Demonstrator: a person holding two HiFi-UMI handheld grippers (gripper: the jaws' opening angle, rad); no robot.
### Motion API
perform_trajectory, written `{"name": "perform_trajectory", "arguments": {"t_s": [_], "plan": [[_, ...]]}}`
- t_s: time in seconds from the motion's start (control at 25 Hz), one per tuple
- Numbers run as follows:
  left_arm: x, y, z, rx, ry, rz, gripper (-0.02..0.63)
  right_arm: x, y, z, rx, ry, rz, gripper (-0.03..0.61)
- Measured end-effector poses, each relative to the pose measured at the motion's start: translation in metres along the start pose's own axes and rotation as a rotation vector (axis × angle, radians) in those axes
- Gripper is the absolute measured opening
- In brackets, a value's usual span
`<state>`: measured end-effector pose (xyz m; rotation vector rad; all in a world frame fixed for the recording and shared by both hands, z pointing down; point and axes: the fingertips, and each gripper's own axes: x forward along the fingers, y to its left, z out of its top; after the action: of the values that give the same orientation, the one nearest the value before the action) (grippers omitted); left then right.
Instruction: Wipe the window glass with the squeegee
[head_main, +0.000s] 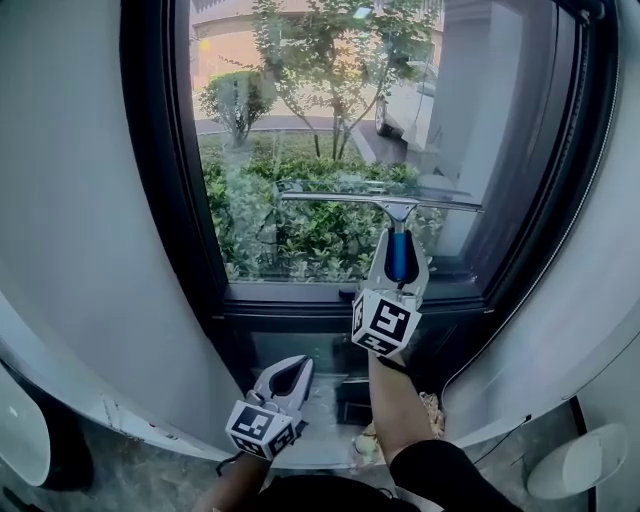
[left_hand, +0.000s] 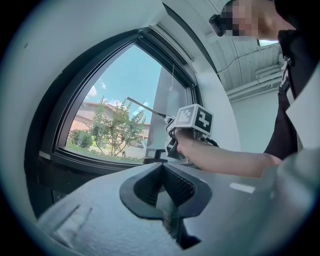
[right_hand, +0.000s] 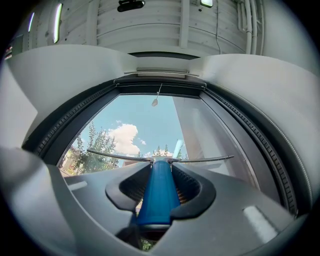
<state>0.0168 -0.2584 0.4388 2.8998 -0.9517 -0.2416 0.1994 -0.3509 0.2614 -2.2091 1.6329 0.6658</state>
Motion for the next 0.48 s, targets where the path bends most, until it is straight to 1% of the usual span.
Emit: {"name": "perform_trajectory", "arguments": {"t_s": [0.48], "plan": [[-0.001, 0.003, -0.002, 0.001, 0.009, -0.002, 0.0, -0.011, 0.001, -0.015, 0.005, 0.033, -0.006, 0.129]]}}
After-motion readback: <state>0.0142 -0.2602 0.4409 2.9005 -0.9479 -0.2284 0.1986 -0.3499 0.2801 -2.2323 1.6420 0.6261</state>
